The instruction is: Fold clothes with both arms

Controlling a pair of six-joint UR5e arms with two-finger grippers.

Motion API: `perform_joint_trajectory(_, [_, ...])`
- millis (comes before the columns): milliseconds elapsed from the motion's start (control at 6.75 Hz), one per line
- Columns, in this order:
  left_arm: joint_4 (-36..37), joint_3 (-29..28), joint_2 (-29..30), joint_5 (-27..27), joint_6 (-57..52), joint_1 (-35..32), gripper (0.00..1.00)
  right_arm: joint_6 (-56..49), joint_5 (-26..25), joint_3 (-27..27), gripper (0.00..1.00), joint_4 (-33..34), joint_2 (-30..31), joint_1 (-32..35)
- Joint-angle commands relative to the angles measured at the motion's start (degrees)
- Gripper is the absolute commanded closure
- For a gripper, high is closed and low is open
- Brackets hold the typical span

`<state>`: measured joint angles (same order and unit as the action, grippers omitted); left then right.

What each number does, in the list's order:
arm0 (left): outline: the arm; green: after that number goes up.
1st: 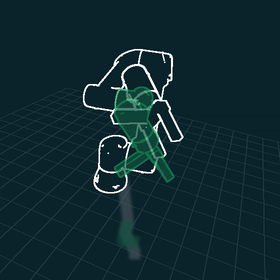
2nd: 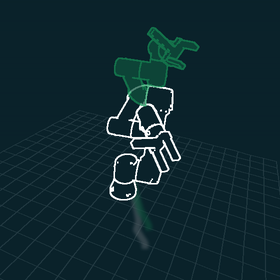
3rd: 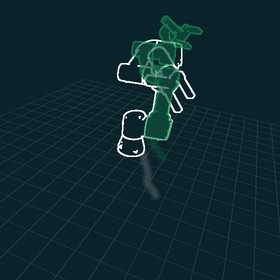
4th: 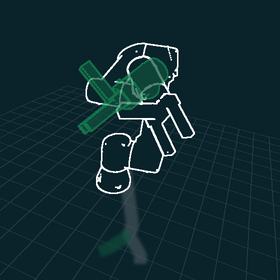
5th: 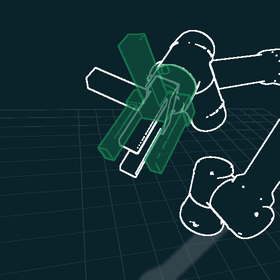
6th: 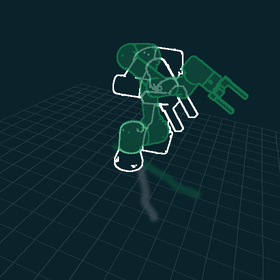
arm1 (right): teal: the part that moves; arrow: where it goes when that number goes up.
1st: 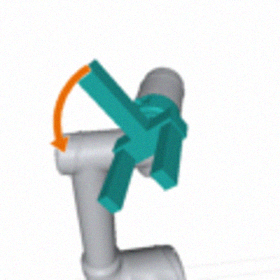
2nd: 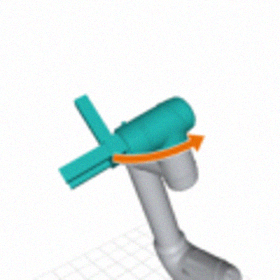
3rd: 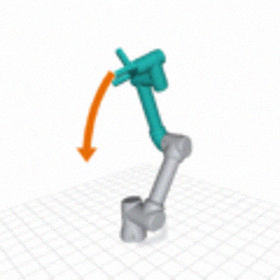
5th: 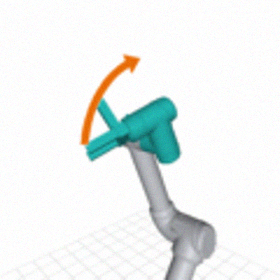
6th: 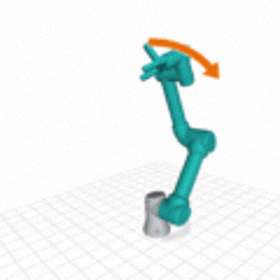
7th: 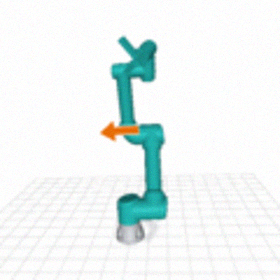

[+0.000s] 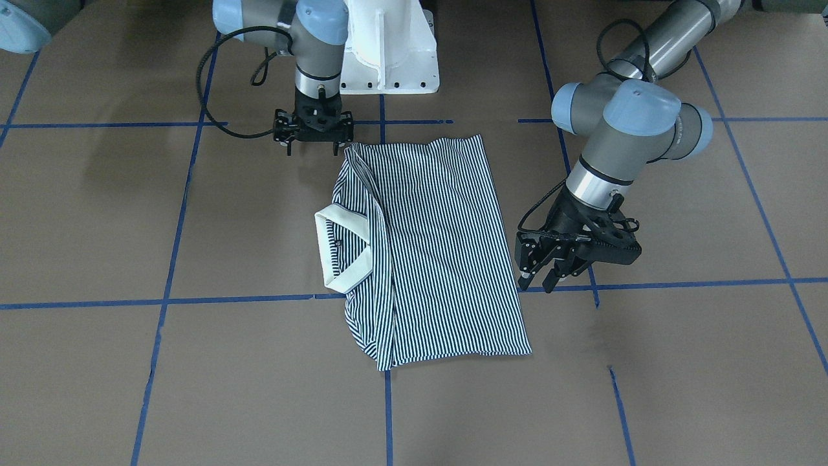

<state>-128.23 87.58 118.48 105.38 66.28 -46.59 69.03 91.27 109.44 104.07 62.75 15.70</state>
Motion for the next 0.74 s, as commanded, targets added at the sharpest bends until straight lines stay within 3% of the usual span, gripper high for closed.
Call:
perform_joint_trajectory(0, [0.0,0.5,0.0,0.0,0.1,-0.1,0.50,-0.5,-0.6,2.3,0.00,-0.3,0.7,0.3])
perform_joint_trajectory(296, [0.0,0.8,0.0,0.1,0.2,0.0,0.50,-0.6,-0.7,-6.3,0.00,-0.4,-9.9,2.2])
perform_joint_trajectory(593, [0.0,0.8,-0.2,0.1,0.2,0.0,0.50,-5.6,-0.9,-14.3,0.00,-4.5,-16.1,2.1])
